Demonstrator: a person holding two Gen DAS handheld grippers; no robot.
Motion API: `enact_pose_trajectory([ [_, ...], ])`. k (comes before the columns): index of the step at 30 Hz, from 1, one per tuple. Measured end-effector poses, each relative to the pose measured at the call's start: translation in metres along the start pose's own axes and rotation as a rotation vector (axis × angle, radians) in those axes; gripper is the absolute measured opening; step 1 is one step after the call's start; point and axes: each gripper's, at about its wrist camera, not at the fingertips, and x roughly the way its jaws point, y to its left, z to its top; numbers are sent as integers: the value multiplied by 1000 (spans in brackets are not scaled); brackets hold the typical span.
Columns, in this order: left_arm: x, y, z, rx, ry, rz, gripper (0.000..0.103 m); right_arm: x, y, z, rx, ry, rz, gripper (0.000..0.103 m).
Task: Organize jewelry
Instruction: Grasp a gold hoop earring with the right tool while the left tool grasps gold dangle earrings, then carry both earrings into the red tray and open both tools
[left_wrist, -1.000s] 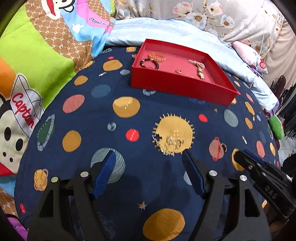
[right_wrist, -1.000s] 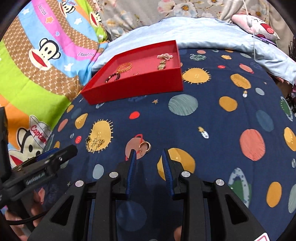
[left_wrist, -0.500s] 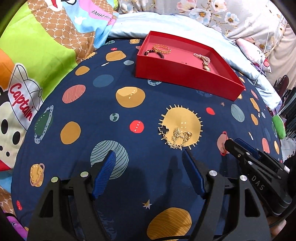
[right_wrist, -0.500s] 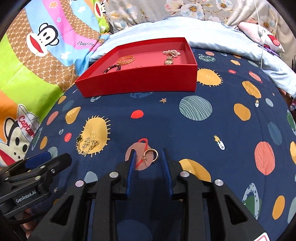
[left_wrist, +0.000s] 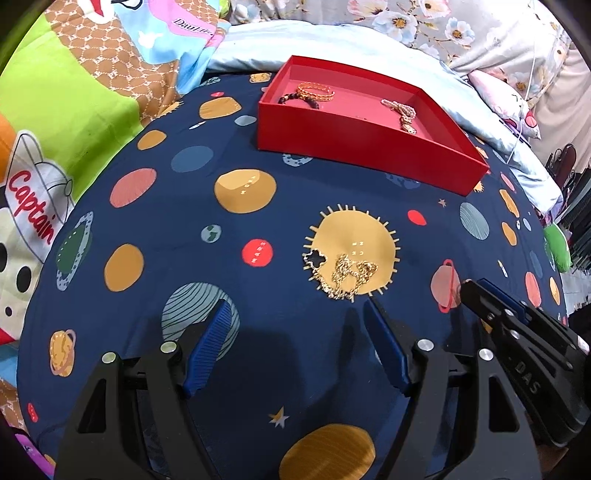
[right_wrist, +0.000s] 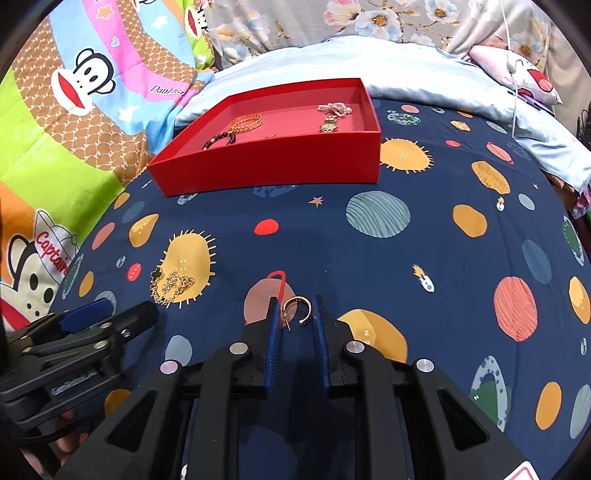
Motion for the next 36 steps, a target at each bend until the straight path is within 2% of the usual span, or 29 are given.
enact_pose_trajectory([
  [6,8,-8,8,16,-11,-1,70,-8,-7,2,21,-9,11,16],
  [13,14,-13,12,56,-46,42,55,-10,-9,4,28,-12,11,17],
  [17,14,-13,12,76,-63,70,31,-8,-9,3,29,-8,15,17],
  [21,14,-8,15,65,-52,41,4,-10,-9,5,30,-12,21,17],
  [28,6,-2,14,20,-27,-38,2,-19,-12,8,53,-25,41,17],
  [36,-25,-2,13,9,-59,-88,2,-43,-11,11,47,-65,50,17],
])
